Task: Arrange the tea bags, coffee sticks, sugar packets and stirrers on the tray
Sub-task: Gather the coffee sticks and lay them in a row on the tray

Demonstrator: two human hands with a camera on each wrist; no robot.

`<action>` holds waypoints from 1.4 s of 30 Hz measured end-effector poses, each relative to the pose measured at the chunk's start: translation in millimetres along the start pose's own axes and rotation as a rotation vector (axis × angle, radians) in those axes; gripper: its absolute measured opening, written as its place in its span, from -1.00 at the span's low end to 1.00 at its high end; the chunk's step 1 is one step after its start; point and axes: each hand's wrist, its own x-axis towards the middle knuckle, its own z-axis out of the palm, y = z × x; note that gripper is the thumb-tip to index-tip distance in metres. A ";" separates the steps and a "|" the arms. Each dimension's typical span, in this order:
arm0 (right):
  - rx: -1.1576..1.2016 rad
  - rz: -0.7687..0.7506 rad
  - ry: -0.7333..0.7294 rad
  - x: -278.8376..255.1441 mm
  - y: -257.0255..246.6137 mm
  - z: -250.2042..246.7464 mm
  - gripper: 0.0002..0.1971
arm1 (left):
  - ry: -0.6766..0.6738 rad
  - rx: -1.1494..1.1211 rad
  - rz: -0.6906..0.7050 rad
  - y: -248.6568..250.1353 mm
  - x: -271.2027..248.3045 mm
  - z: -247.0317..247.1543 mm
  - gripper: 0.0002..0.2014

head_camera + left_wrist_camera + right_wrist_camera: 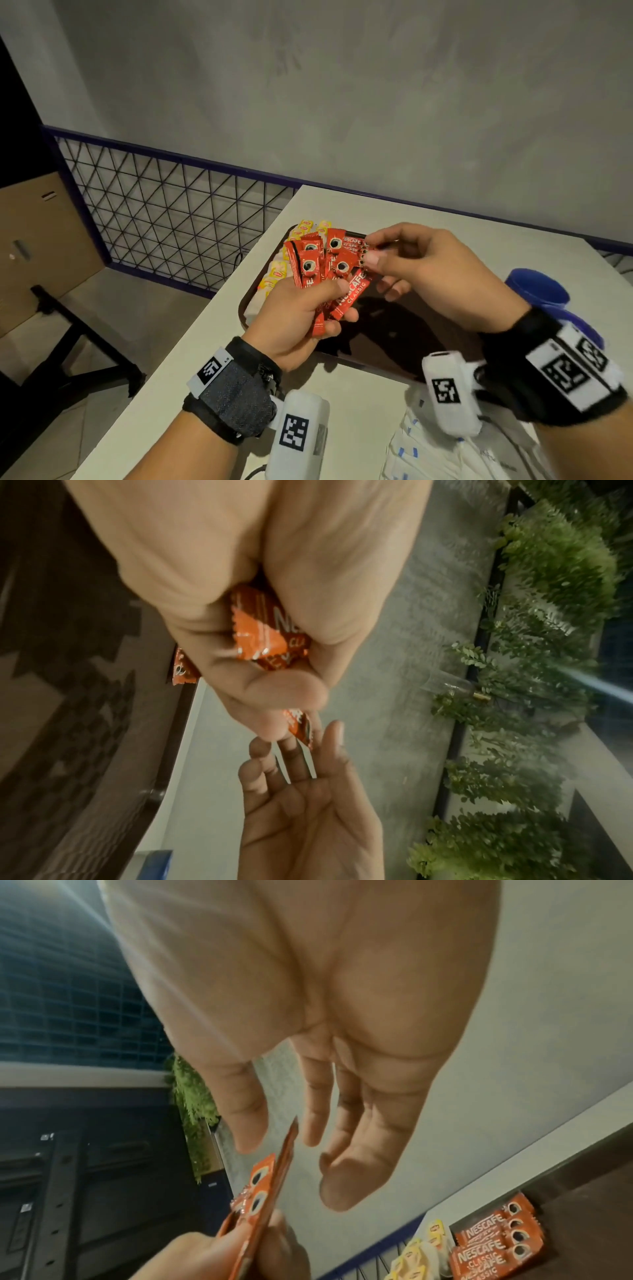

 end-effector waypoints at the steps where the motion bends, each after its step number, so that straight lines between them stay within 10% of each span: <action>1: -0.007 -0.017 -0.001 -4.5 1.3 1.1 -0.78 | -0.001 0.010 0.017 -0.7 -0.1 0.4 -0.82; 27: 0.254 -0.008 0.162 -16.4 24.2 -5.8 -0.76 | 0.021 -0.135 0.231 -8.2 11.7 -11.8 -0.59; 42: 0.455 -0.076 0.137 24.8 2.0 -20.2 -0.75 | 0.045 -0.261 0.018 2.6 10.7 -12.9 -0.90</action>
